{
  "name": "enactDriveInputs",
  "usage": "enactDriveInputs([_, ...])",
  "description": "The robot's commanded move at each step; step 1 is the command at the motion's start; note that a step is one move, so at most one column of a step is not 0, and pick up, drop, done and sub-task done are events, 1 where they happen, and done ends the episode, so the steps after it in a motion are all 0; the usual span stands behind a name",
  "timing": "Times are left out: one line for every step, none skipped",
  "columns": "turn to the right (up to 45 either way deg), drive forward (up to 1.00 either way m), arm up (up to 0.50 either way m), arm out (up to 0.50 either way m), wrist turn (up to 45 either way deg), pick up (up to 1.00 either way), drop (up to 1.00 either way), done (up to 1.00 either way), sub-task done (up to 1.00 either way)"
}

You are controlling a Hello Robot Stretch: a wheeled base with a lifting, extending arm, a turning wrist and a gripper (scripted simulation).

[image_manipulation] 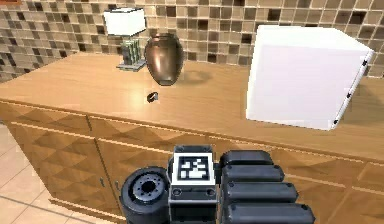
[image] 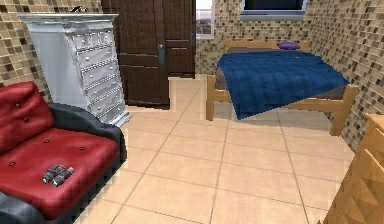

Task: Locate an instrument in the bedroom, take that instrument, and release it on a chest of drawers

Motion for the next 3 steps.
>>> enactDriveInputs([0.0, 0.0, 0.0, 0.48, 0.0, 0.0, 0.0, 0.0, 0.0])
enactDriveInputs([0.0, 0.0, 0.0, 0.0, 45.0, 0.0, 0.0, 0.0, 0.0])
enactDriveInputs([0.0, 0.0, 0.0, 0.0, 45.0, 0.0, 0.0, 0.0, 0.0])
